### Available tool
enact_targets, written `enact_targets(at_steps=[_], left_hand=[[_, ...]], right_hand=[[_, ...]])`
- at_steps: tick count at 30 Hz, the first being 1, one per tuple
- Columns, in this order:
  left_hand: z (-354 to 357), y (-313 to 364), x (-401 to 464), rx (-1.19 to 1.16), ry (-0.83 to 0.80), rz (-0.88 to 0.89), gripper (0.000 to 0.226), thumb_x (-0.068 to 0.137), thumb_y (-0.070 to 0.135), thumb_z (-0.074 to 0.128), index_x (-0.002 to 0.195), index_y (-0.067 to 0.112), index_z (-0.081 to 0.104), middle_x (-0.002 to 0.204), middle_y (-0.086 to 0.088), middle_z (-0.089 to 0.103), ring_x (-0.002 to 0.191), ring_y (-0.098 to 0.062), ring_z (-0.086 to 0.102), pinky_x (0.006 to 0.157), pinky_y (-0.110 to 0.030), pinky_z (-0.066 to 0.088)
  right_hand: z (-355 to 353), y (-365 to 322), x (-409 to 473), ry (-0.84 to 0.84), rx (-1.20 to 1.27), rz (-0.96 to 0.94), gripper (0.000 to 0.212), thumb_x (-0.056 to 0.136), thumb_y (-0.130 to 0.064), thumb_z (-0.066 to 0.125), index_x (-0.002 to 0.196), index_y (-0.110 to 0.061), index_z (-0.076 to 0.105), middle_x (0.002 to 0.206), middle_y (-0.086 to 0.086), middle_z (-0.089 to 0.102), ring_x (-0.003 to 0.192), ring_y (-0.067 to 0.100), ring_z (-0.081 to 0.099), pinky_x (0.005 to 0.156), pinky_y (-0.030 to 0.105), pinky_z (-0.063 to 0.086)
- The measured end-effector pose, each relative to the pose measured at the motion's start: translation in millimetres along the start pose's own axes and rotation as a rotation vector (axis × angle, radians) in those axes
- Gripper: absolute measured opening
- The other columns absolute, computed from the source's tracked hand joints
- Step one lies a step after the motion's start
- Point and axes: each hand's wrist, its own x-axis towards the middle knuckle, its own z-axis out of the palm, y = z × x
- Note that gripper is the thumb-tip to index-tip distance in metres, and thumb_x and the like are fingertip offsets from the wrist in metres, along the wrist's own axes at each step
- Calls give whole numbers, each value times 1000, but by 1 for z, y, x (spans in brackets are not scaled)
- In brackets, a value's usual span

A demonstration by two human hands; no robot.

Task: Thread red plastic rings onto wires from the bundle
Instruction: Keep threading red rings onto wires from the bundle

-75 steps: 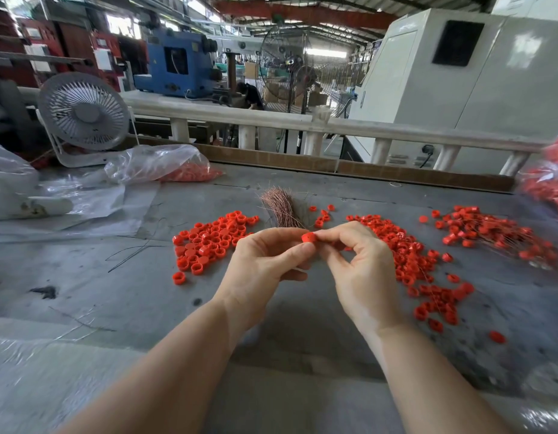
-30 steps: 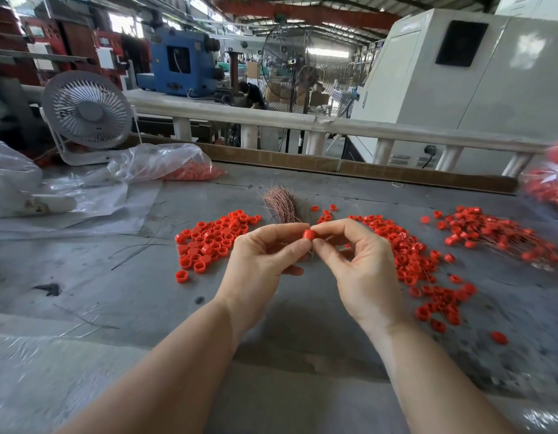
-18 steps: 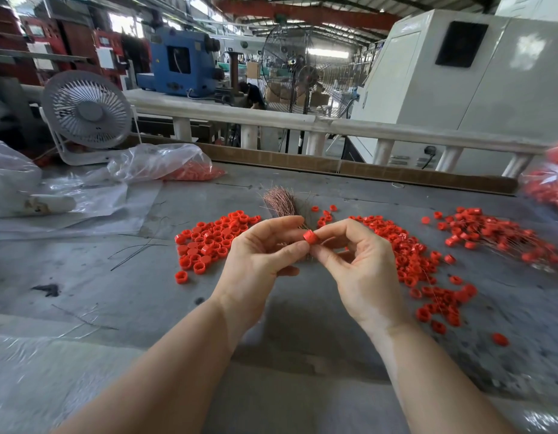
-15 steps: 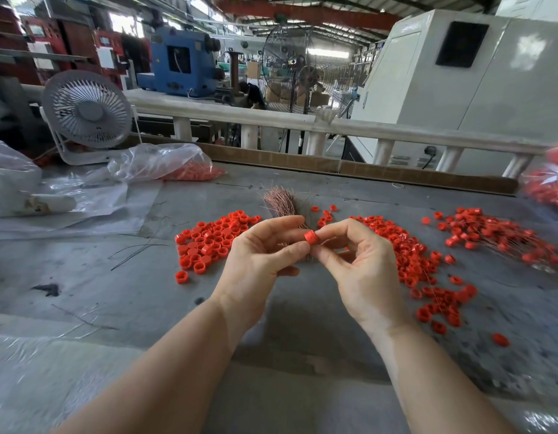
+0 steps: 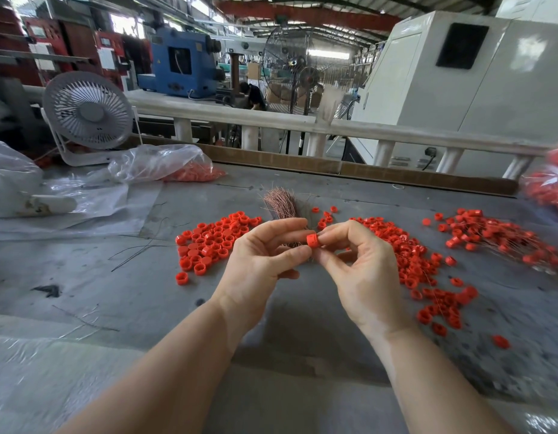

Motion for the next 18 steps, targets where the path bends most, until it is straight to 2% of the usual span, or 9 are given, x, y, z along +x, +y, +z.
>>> enact_targets(at_steps=[13, 18], left_hand=[[0, 1, -1, 0, -10, -22, 31, 73, -3, 67, 96, 18, 69, 86, 1, 73, 71, -7, 64, 52, -18, 49], [1, 0, -1, 5, -7, -38, 29, 73, -1, 67, 95, 18, 69, 84, 2, 73, 71, -5, 65, 51, -17, 49]], right_hand=[[1, 4, -1, 22, -54, -57, 28, 73, 2, 72, 75, -22, 58, 75, -10, 61, 71, 7, 59, 64, 7, 41], [-1, 4, -1, 25, -127, -155, 14, 73, 1, 69, 74, -11, 62, 76, 0, 60, 69, 8, 56, 64, 19, 45]])
